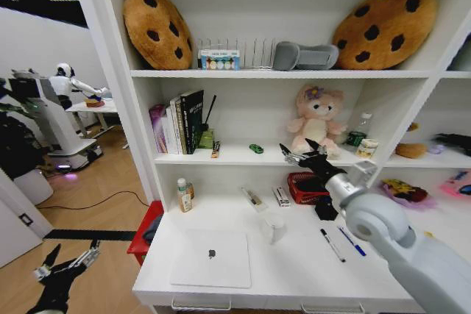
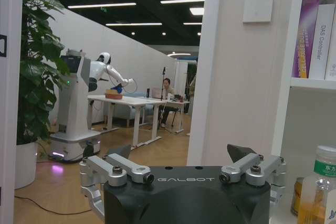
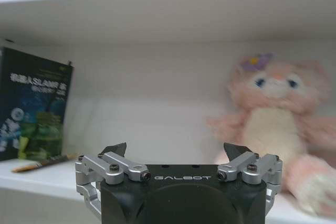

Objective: Organize the objects on the table.

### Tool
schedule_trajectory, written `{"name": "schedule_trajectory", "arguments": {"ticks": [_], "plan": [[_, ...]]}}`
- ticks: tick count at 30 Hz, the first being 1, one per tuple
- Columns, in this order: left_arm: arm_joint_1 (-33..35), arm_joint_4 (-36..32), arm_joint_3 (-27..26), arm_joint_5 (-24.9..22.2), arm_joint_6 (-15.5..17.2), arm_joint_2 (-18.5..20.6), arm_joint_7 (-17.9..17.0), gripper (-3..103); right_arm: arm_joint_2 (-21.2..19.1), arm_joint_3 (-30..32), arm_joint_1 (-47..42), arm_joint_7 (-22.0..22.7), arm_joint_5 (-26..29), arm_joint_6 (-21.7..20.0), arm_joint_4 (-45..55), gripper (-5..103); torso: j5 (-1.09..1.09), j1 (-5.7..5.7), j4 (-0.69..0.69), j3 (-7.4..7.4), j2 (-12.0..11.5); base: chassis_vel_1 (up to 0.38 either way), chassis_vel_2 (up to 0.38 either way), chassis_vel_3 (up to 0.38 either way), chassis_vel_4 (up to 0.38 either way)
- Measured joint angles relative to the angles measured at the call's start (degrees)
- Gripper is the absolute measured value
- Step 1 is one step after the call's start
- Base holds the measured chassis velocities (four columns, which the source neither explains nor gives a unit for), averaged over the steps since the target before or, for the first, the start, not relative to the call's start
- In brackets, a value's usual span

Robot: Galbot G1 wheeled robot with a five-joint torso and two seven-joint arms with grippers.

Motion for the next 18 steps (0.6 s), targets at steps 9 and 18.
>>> {"name": "schedule_trajectory", "arguments": {"ticks": [9, 18], "plan": [[0.0, 0.0, 0.0, 0.0, 0.0, 0.0, 0.0, 100, 9.1, 10.0, -18.4, -3.4, -11.5, 10.0, -3.0, 100, -0.03, 0.0, 0.0, 0.0, 0.0, 0.0, 0.0, 0.0, 0.0], [0.0, 0.0, 0.0, 0.0, 0.0, 0.0, 0.0, 100, 12.2, 10.7, -23.3, -2.1, -13.0, 11.9, -10.9, 100, -0.03, 0.0, 0.0, 0.01, 0.0, 0.0, 0.0, 0.0, 0.0]]}}
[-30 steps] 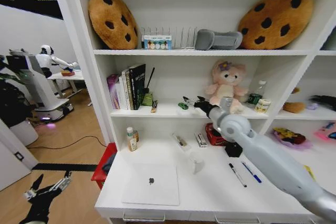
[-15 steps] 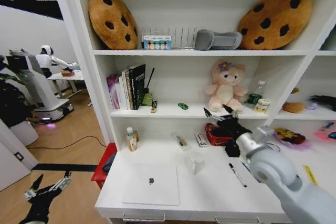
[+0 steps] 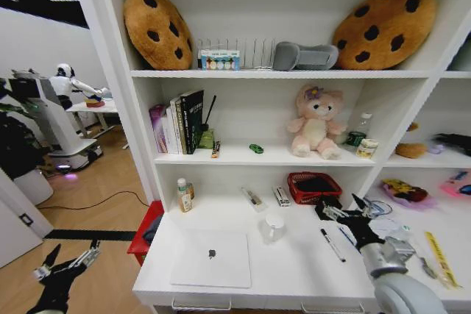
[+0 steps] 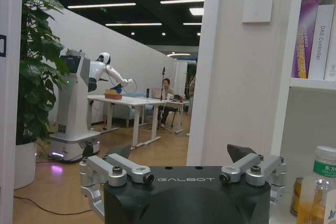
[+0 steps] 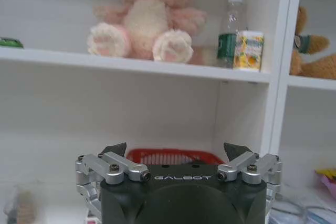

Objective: Organize the objects on the table.

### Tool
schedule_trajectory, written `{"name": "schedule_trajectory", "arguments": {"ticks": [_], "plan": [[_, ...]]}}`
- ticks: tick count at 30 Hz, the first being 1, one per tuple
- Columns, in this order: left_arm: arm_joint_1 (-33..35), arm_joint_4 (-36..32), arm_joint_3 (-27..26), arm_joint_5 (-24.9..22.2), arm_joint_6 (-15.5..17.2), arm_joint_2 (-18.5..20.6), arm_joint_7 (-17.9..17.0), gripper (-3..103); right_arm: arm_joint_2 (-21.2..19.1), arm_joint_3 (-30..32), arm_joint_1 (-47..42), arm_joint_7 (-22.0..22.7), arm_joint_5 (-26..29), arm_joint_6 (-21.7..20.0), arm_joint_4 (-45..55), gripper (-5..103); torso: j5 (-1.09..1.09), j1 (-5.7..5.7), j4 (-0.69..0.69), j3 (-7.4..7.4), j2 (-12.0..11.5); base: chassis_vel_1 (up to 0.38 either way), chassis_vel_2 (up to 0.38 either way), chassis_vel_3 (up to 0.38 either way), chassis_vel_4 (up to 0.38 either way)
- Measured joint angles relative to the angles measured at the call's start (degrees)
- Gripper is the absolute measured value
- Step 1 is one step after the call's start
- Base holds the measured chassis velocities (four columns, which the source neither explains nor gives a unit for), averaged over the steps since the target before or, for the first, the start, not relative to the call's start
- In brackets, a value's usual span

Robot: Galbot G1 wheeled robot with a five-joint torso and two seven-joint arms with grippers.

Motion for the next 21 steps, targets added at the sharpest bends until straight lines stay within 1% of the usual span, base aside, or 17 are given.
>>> {"name": "schedule_trajectory", "arguments": {"ticks": [1, 2, 4, 5, 6, 8, 9, 11, 12, 13, 16, 17, 18, 20, 21], "plan": [[0.0, 0.0, 0.0, 0.0, 0.0, 0.0, 0.0, 100, -0.1, -0.2, -0.1, 0.7, 0.2, -1.2, -1.0, 100, 0.0, 0.0, 0.0, 0.0, 0.0, 0.0, 0.0, 0.0, 0.0], [0.0, 0.0, 0.0, 0.0, 0.0, 0.0, 0.0, 100, -0.1, -0.2, -0.1, 0.7, 0.2, -1.2, -1.0, 100, 0.0, 0.0, 0.0, 0.0, 0.0, 0.0, 0.0, 0.0, 0.0], [0.0, 0.0, 0.0, 0.0, 0.0, 0.0, 0.0, 100, -0.6, -0.6, 0.3, 2.6, 2.4, -5.1, -2.2, 100, 0.01, 0.0, 0.0, 0.0, 0.0, 0.0, 0.0, 0.0, 0.0], [0.0, 0.0, 0.0, 0.0, 0.0, 0.0, 0.0, 100, -0.6, -0.6, 0.3, 2.6, 2.4, -5.1, -2.2, 100, 0.01, 0.0, 0.0, 0.0, 0.0, 0.0, 0.0, 0.0, 0.0], [0.0, 0.0, 0.0, 0.0, 0.0, 0.0, 0.0, 100, -1.0, -0.9, 0.8, 4.0, 4.4, -8.0, -2.6, 100, 0.0, 0.01, 0.0, 0.0, 0.0, 0.0, 0.0, 0.0, 0.0], [0.0, 0.0, 0.0, 0.0, 0.0, 0.0, 0.0, 100, -1.7, -1.3, 1.9, 5.9, 8.2, -12.5, -3.2, 100, 0.0, 0.01, 0.0, 0.0, 0.0, 0.0, 0.0, 0.0, 0.0], [0.0, 0.0, 0.0, 0.0, 0.0, 0.0, 0.0, 100, -1.7, -1.3, 1.9, 5.9, 8.2, -12.5, -3.2, 100, 0.0, 0.01, 0.0, 0.0, 0.0, 0.0, 0.0, 0.0, 0.0], [0.0, 0.0, 0.0, 0.0, 0.0, 0.0, 0.0, 100, -2.9, -2.1, 4.3, 8.2, 13.9, -18.5, -4.2, 100, 0.0, 0.01, 0.01, 0.0, 0.0, 0.0, 0.0, 0.0, 0.0], [0.0, 0.0, 0.0, 0.0, 0.0, 0.0, 0.0, 100, -3.3, -2.4, 5.1, 8.7, 15.5, -20.2, -4.7, 100, 0.0, 0.01, 0.01, 0.01, 0.0, 0.0, 0.0, 0.0, 0.0], [0.0, 0.0, 0.0, 0.0, 0.0, 0.0, 0.0, 100, -3.3, -2.4, 5.1, 8.7, 15.5, -20.2, -4.7, 100, 0.0, 0.01, 0.01, 0.01, 0.0, 0.0, 0.0, 0.0, 0.0], [0.0, 0.0, 0.0, 0.0, 0.0, 0.0, 0.0, 100, -4.9, -3.9, 8.6, 10.1, 20.0, -26.5, -7.0, 100, 0.0, 0.01, 0.01, 0.01, 0.0, 0.0, 0.0, 0.0, 0.0], [0.0, 0.0, 0.0, 0.0, 0.0, 0.0, 0.0, 100, -4.9, -3.9, 8.6, 10.1, 20.0, -26.5, -7.0, 100, 0.0, 0.01, 0.01, 0.01, 0.0, 0.0, 0.0, 0.0, 0.0], [0.0, 0.0, 0.0, 0.0, 0.0, 0.0, 0.0, 100, -5.3, -4.6, 9.8, 10.6, 21.3, -28.5, -7.7, 100, 0.0, 0.01, 0.0, 0.01, 0.0, 0.0, 0.0, 0.0, 0.0], [0.0, 0.0, 0.0, 0.0, 0.0, 0.0, 0.0, 100, -5.9, -6.2, 12.4, 11.2, 22.9, -31.1, -9.3, 100, 0.0, 0.01, 0.01, 0.01, 0.0, 0.0, 0.0, 0.0, 0.0], [0.0, 0.0, 0.0, 0.0, 0.0, 0.0, 0.0, 100, -5.9, -6.2, 12.4, 11.2, 22.9, -31.1, -9.3, 100, 0.0, 0.01, 0.01, 0.01, 0.0, 0.0, 0.0, 0.0, 0.0]]}}
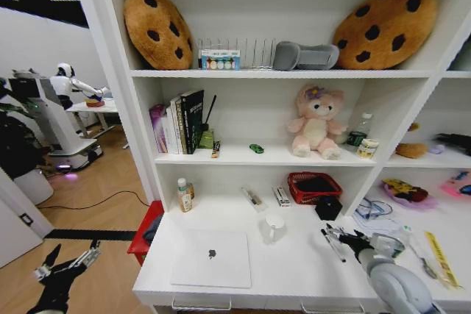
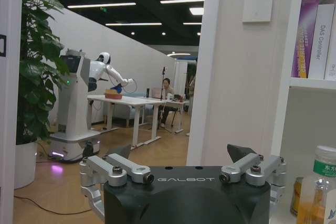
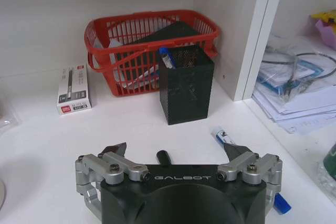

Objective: Organize the objects on the table.

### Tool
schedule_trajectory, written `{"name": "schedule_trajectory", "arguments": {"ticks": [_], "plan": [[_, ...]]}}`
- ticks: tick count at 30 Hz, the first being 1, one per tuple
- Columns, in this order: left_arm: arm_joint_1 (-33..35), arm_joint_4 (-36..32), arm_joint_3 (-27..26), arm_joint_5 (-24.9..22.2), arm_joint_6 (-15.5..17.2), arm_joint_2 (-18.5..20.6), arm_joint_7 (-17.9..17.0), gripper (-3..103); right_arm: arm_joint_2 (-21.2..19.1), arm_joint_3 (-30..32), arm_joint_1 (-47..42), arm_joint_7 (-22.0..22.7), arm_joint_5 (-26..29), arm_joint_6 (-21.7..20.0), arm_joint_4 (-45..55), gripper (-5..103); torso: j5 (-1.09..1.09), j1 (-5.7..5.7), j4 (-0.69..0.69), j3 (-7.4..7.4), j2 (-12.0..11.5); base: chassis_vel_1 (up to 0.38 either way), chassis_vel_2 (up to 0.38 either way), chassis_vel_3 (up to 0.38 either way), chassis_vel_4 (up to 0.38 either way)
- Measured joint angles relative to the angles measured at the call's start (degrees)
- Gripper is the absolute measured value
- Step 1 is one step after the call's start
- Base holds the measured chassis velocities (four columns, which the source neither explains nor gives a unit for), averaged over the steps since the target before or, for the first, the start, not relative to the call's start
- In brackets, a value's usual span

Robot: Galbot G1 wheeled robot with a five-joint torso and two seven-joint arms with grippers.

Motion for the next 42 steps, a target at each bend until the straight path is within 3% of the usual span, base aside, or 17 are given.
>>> {"name": "schedule_trajectory", "arguments": {"ticks": [13, 18, 26, 36, 40, 42], "plan": [[0.0, 0.0, 0.0, 0.0, 0.0, 0.0, 0.0, 100, -1.1, -6.7, 8.1, 1.8, 3.4, -5.0, -5.7, 100, 0.01, 0.0, 0.01, 0.0, 0.0, 0.0, 0.0, 0.0, 0.0], [0.0, 0.0, 0.0, 0.0, 0.0, 0.0, 0.0, 100, -3.5, -9.3, 14.1, 3.6, 11.5, -11.3, -8.7, 100, 0.0, 0.0, 0.0, 0.0, 0.0, 0.0, 0.0, 0.0, 0.0], [0.0, 0.0, 0.0, 0.0, 0.0, 0.0, 0.0, 100, -8.3, -10.9, 16.8, 1.3, 12.9, -11.5, -12.8, 100, -0.01, 0.0, 0.0, 0.0, 0.0, 0.0, 0.0, 0.0, 0.0], [0.0, 0.0, 0.0, 0.0, 0.0, 0.0, 0.0, 100, -9.4, -12.7, 15.5, -1.0, 11.9, -11.3, -13.2, 103, 0.0, 0.0, 0.0, 0.0, 0.0, 0.0, 0.0, 0.0, 0.0], [0.0, 0.0, 0.0, 0.0, 0.0, 0.0, 0.0, 100, -9.5, -12.8, 14.6, -1.2, 11.4, -11.2, -13.1, 100, 0.0, 0.0, 0.0, -0.01, 0.0, 0.0, 0.0, 0.0, 0.0], [0.0, 0.0, 0.0, 0.0, 0.0, 0.0, 0.0, 100, -9.6, -13.1, 14.1, -1.5, 10.3, -11.2, -13.4, 91, 0.0, 0.0, -0.01, 0.0, 0.0, 0.0, 0.0, 0.0, 0.0]]}}
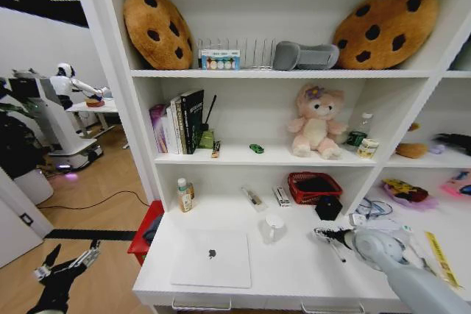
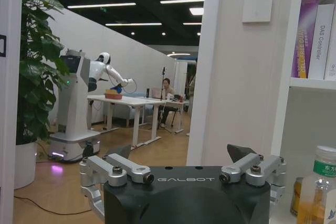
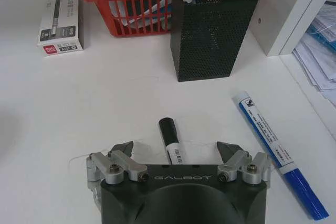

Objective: Organize the objects on the table.

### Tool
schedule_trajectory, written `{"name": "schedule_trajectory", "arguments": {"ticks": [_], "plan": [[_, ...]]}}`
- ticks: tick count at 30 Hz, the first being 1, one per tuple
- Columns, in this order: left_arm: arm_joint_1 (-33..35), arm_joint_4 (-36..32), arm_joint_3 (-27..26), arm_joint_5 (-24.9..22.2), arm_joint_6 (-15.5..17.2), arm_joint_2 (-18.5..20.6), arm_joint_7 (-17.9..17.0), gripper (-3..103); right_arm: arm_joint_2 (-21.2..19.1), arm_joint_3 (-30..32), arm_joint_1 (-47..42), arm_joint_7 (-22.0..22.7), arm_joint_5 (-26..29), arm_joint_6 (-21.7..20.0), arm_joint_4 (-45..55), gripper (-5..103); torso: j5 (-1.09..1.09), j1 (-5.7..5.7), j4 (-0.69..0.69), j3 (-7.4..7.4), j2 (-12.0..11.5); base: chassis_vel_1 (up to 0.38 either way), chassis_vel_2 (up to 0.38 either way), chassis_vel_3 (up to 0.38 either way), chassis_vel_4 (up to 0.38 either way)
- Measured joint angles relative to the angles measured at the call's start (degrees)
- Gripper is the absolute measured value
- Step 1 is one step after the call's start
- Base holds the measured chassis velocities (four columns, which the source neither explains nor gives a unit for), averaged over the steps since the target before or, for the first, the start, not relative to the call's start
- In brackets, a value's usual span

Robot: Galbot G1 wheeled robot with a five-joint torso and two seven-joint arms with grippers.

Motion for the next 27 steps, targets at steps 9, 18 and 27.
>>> {"name": "schedule_trajectory", "arguments": {"ticks": [9, 18, 27], "plan": [[0.0, 0.0, 0.0, 0.0, 0.0, 0.0, 0.0, 100, -0.4, -0.6, 0.7, -0.5, -0.8, 0.1, -0.2, 63, -0.01, 0.0, 0.01, 0.0, 0.0, 0.0, 0.0, 0.0, 0.0], [0.0, 0.0, 0.0, 0.0, 0.0, 0.0, 0.0, 100, -0.5, -0.9, 0.8, -0.5, -1.1, 0.1, -0.2, 31, 0.0, 0.0, 0.01, 0.0, 0.0, 0.0, 0.0, 0.0, 0.0], [0.0, 0.0, 0.0, 0.0, 0.0, 0.0, 0.0, 100, -0.4, -0.9, 0.7, -0.5, -1.6, 0.1, 0.2, 10, 0.01, 0.0, 0.0, 0.0, 0.0, 0.0, 0.0, 0.0, 0.0]]}}
